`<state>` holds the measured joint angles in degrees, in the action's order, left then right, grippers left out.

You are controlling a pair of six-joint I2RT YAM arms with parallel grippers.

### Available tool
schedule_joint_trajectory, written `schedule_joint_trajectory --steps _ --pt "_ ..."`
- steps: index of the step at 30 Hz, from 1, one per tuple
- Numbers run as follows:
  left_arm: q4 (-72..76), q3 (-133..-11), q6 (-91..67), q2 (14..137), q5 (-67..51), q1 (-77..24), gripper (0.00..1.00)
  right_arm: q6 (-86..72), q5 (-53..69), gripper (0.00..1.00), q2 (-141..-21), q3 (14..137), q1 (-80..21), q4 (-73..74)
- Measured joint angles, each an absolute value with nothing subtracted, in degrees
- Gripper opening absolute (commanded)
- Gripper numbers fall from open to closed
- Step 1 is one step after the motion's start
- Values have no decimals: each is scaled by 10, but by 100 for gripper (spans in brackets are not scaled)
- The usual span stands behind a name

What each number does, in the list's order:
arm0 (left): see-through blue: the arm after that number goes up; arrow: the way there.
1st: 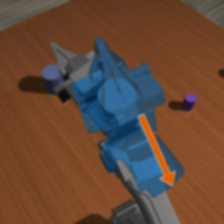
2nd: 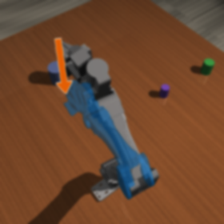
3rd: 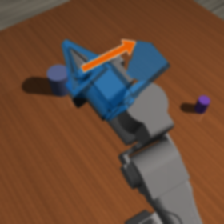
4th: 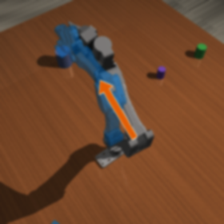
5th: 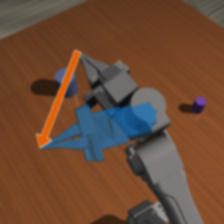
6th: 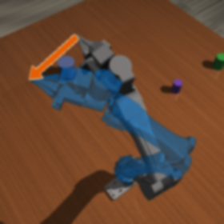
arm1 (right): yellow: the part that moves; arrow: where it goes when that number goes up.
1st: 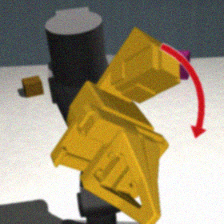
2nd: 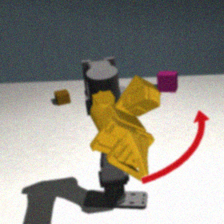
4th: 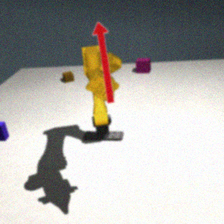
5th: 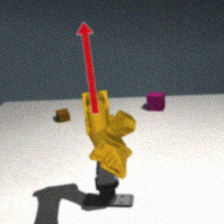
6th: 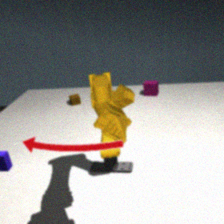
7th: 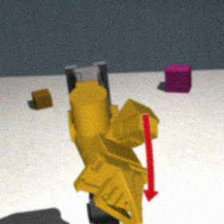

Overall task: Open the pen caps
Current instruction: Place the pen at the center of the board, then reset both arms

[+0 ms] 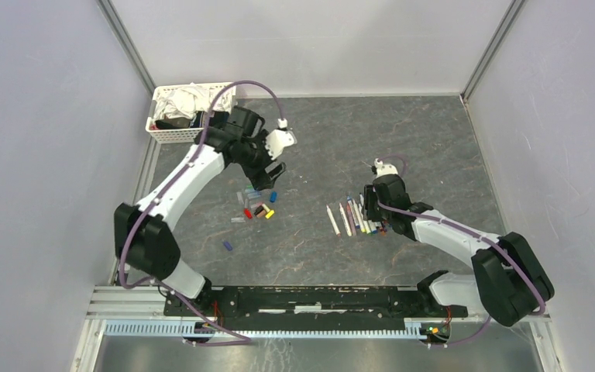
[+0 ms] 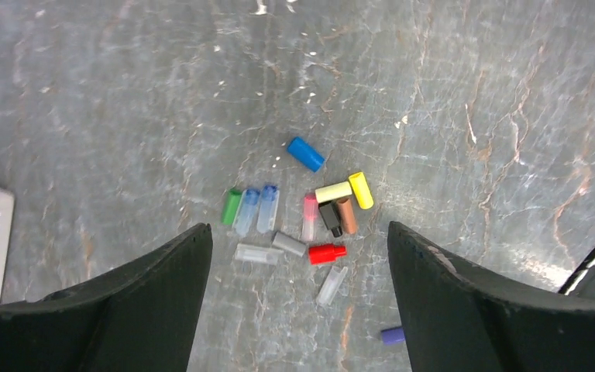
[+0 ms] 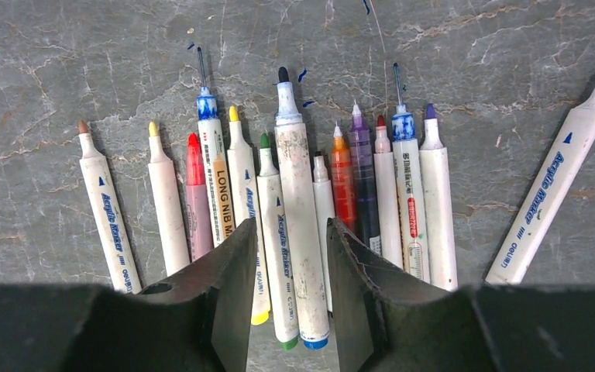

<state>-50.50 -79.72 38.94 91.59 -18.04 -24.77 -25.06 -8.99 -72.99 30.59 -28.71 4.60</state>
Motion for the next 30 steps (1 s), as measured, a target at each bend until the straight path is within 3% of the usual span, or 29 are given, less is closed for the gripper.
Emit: schedule_joint_trajectory --steps 4,6,10,14,15,16,20,24,30 --pt "-507 -801 350 875 -192 -190 89 -251 -88 43 -715 306 -287 57" --pt "-503 -801 332 873 -199 -143 89 -251 -87 48 -703 306 -287 67" --pt "-473 -790 286 873 -192 -56 90 -252 -87 71 -674 326 -287 110" --pt "-373 -703 217 849 -149 -35 91 -246 -122 81 -660 387 -277 146" --pt "-348 -677 201 842 -136 -37 91 -244 -140 94 -660 399 -269 148" --pt "-317 -644 181 834 -121 -38 91 -244 -165 98 -660 409 -259 146" --pt "-185 -526 123 818 -63 -42 91 -226 -293 98 -632 375 -231 98" --pt "-52 -436 87 824 -29 -39 90 -149 -435 98 -587 228 -215 -54" --pt "85 -400 61 864 -27 -35 90 -48 -540 98 -644 82 -182 -291"
